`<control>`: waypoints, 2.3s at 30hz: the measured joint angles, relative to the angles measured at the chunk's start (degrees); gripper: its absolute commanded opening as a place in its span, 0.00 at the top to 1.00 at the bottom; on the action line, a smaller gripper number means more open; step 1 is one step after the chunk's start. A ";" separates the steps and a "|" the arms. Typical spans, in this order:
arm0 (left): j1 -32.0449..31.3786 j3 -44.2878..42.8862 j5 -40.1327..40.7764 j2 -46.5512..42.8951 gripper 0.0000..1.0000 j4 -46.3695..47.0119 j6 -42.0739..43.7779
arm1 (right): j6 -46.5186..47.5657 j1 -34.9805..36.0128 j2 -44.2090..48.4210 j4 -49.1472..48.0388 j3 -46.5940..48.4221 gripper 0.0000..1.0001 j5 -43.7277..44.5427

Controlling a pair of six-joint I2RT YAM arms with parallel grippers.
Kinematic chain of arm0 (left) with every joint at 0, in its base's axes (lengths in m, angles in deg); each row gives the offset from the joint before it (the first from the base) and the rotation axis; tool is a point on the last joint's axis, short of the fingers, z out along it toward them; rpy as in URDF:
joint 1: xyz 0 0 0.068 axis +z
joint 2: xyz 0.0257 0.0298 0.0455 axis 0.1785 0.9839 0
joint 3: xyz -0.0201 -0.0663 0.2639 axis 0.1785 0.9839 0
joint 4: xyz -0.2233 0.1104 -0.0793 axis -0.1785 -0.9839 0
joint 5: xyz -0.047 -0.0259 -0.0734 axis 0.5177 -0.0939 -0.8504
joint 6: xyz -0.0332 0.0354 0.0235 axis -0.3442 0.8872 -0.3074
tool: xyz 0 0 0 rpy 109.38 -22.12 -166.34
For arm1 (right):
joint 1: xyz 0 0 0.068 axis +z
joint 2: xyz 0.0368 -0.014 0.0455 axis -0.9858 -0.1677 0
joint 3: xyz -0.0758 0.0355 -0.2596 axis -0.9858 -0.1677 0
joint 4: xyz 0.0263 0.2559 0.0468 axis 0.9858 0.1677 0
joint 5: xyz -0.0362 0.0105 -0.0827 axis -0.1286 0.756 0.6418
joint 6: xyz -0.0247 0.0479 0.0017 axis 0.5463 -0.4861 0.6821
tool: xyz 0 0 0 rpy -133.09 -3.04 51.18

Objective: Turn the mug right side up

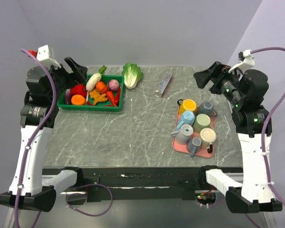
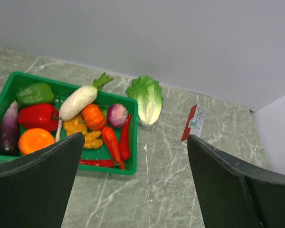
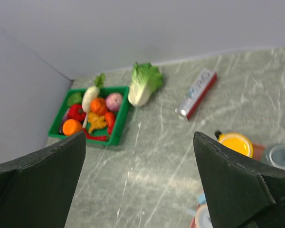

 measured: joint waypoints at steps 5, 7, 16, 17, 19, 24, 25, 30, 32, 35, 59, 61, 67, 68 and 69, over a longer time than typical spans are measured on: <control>0.00 4.37 0.13 -1.20 0.04 0.17 -0.02 | 0.09 0.00 -4.42 9.16 6.14 0.00 0.81; 0.00 6.34 0.35 -2.03 0.04 0.07 -0.04 | 0.24 0.00 -5.31 11.47 6.25 0.00 1.14; 0.00 10.67 3.15 -3.56 0.04 0.02 -0.55 | -0.33 0.02 -2.86 20.00 -3.61 0.01 2.99; 0.00 10.67 3.50 -3.54 0.04 0.04 -0.72 | -0.92 0.02 -2.05 21.05 -5.51 0.01 3.39; 0.00 10.69 3.72 -3.54 0.04 0.04 -1.20 | -1.88 0.02 -0.66 22.05 -8.55 0.03 4.13; 0.00 12.76 3.06 -3.54 0.04 0.83 -2.08 | -6.78 0.17 3.10 24.87 -17.16 0.08 6.23; 0.00 13.62 2.58 -3.54 0.04 1.14 -2.25 | -7.93 0.20 3.69 25.46 -18.67 0.09 6.91; 0.00 17.38 -1.99 -3.63 0.04 1.97 -2.93 | -12.09 0.28 5.16 28.83 -24.39 0.15 9.35; 0.00 18.93 -5.55 -3.93 0.04 2.99 -3.02 | -13.09 0.35 5.40 29.59 -26.75 0.18 9.14; 0.00 21.24 -10.82 -4.90 0.04 5.31 -2.99 | -14.64 0.87 5.57 30.27 -30.86 0.18 7.85; 0.00 27.80 -18.91 -8.09 0.04 10.54 -6.47 | -27.85 20.65 2.34 27.54 -45.13 0.32 27.47; 0.00 27.80 -18.88 -8.07 0.04 10.56 -6.47 | -27.80 20.65 2.38 26.40 -45.94 0.36 28.13; 0.00 27.71 -17.27 -7.80 0.04 10.27 -5.99 | -27.41 20.65 2.45 23.30 -48.06 0.53 28.94; 0.00 27.71 -16.96 -7.80 0.04 10.25 -5.97 | -27.12 20.65 2.47 23.06 -48.09 0.58 28.96; 0.00 27.67 -16.79 -7.80 0.04 10.25 -5.95 | -26.99 20.65 2.56 22.69 -48.11 0.59 28.96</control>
